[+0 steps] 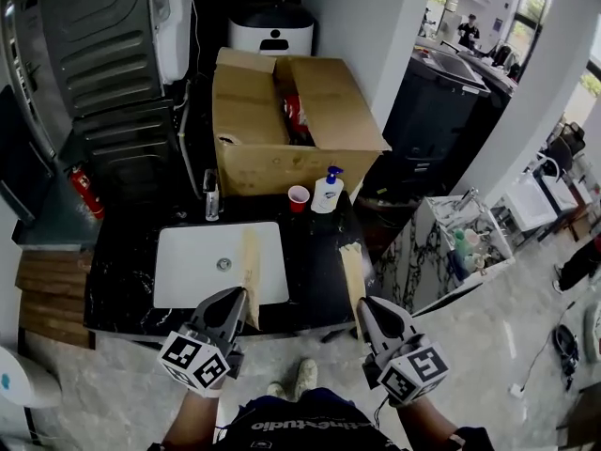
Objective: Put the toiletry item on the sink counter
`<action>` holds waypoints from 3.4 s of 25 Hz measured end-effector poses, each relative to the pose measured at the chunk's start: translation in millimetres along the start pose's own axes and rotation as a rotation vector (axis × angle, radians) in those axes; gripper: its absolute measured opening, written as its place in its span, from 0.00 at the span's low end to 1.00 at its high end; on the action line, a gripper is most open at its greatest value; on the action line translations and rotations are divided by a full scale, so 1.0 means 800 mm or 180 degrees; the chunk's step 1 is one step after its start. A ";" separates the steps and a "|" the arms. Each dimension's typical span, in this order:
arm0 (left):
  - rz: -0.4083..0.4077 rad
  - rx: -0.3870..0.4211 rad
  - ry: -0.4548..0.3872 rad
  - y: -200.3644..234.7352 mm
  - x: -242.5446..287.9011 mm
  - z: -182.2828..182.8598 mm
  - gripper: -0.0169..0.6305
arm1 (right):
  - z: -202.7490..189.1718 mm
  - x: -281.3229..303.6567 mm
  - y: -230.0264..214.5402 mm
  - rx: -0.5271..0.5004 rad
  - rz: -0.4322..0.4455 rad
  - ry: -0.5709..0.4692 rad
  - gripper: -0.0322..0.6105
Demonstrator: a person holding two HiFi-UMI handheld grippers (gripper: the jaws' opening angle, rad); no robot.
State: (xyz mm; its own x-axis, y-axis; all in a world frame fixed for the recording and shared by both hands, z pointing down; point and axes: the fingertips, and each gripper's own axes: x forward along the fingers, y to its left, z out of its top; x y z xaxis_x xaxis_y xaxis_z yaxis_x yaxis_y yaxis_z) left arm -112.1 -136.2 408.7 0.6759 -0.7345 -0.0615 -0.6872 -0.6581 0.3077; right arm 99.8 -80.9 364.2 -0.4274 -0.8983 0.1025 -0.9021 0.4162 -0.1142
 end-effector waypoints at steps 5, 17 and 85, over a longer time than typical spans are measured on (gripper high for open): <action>0.0053 0.0016 0.0023 0.013 0.046 -0.006 0.05 | 0.000 0.042 -0.039 0.0046 0.0078 -0.0044 0.11; 0.0279 0.0120 0.0075 0.010 0.182 -0.007 0.05 | 0.029 0.114 -0.159 0.0166 0.0366 -0.0198 0.11; 0.0314 0.0774 -0.0159 0.045 0.193 0.069 0.05 | 0.068 0.190 -0.077 0.0137 0.0729 -0.0321 0.11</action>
State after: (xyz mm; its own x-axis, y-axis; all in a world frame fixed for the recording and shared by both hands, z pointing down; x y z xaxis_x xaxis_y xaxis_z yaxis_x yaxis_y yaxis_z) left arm -47.1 -282.6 357.8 0.5926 -0.8003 -0.0911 -0.7970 -0.5990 0.0777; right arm 93.6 -251.1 333.2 -0.6101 -0.7917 -0.0297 -0.7782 0.6059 -0.1653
